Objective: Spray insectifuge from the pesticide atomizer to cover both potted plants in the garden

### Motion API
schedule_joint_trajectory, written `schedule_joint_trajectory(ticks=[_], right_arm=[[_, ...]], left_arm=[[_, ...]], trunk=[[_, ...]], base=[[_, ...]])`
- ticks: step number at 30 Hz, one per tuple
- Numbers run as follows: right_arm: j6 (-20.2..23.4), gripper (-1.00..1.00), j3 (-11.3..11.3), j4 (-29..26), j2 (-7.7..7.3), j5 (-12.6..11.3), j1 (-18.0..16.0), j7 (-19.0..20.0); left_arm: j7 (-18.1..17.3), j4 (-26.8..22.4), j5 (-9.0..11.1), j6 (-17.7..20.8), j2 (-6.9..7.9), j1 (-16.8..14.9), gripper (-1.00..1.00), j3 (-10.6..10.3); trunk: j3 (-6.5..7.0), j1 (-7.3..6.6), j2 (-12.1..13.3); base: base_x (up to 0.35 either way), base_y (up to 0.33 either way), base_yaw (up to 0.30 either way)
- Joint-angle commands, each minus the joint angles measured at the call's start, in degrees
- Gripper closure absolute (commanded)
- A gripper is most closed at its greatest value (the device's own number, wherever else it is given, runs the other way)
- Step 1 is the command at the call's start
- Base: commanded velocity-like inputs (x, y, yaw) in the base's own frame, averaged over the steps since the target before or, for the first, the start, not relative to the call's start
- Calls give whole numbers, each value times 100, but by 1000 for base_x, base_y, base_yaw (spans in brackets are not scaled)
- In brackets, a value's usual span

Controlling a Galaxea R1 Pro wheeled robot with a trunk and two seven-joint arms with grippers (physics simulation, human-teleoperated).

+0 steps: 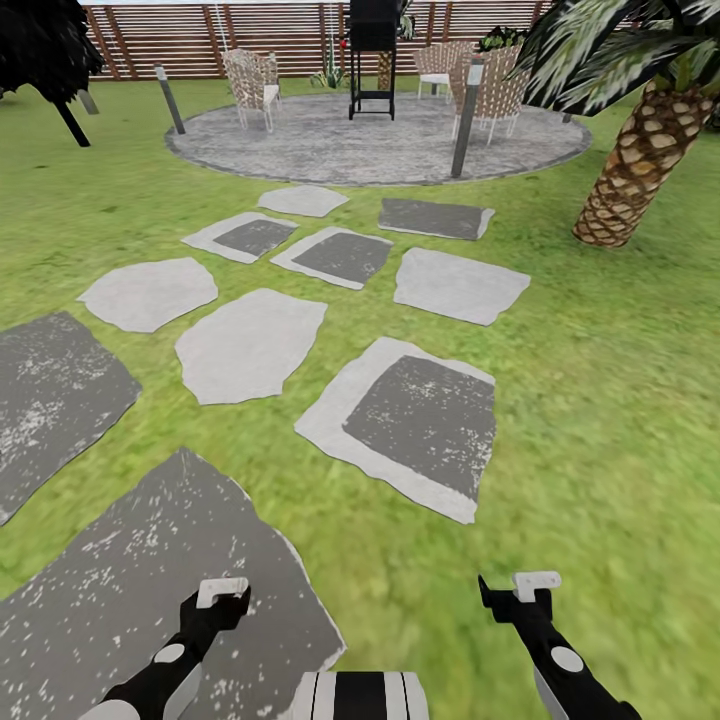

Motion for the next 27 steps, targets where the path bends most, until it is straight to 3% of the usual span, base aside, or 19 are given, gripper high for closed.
schedule_joint_trajectory(ticks=[1,8,27], right_arm=[[-18,-100,3,4,0,0,-3,5],[-18,-100,3,4,-1,0,-4,5],[-18,-100,3,4,1,0,-2,5]], left_arm=[[-7,4,33,-18,1,-2,-100,-6],[-10,-13,32,-24,1,0,-100,-7],[-3,-5,29,-230,-5,-1,-100,-9]], trunk=[[-29,2,-3],[-192,14,-9],[-206,14,-9]], base=[[0,0,0],[0,0,0],[0,0,0]])
